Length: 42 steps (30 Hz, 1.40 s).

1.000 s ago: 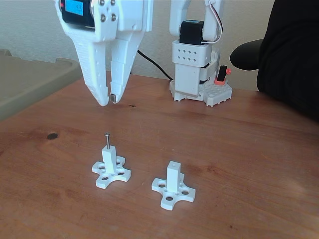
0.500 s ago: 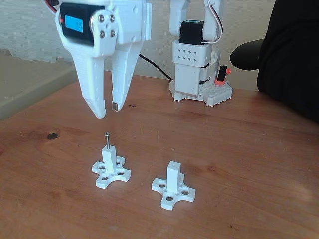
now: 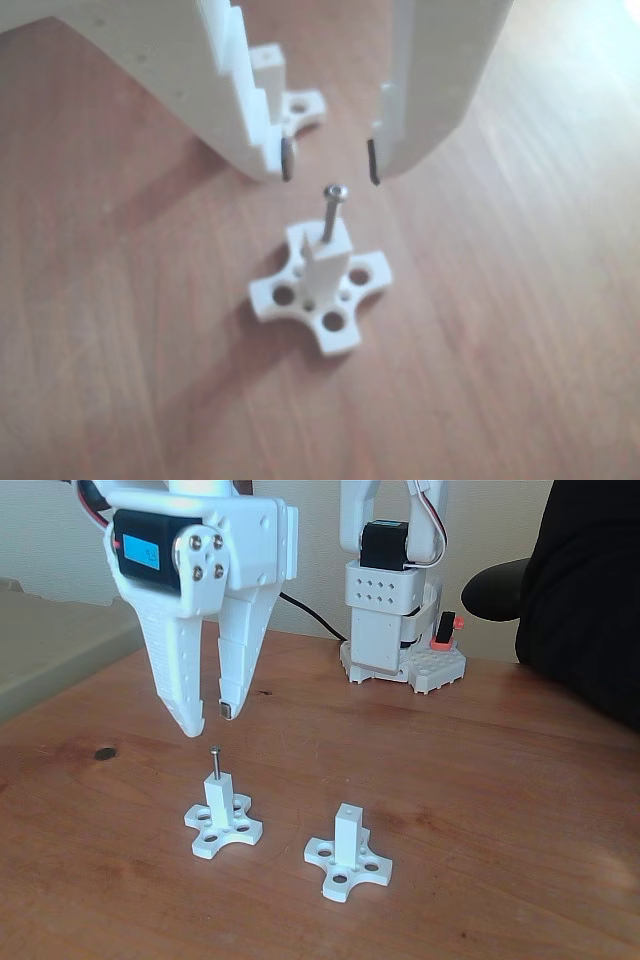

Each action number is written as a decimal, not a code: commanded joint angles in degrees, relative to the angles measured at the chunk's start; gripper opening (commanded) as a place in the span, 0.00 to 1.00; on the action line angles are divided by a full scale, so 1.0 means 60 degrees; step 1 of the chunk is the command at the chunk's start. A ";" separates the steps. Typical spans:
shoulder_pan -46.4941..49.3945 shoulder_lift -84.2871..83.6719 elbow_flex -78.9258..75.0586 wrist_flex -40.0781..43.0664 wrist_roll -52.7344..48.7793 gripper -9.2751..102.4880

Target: Grab the screw and set it in the hole.

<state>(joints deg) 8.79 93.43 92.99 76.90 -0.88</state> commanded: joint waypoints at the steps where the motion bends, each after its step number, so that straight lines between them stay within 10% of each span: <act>1: -0.0161 0.0103 -0.0835 -0.0146 -0.0088 0.17; 42: -0.0176 -0.0601 -0.0908 -0.0630 -0.0103 0.17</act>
<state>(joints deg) 8.26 89.12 92.99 74.18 -0.97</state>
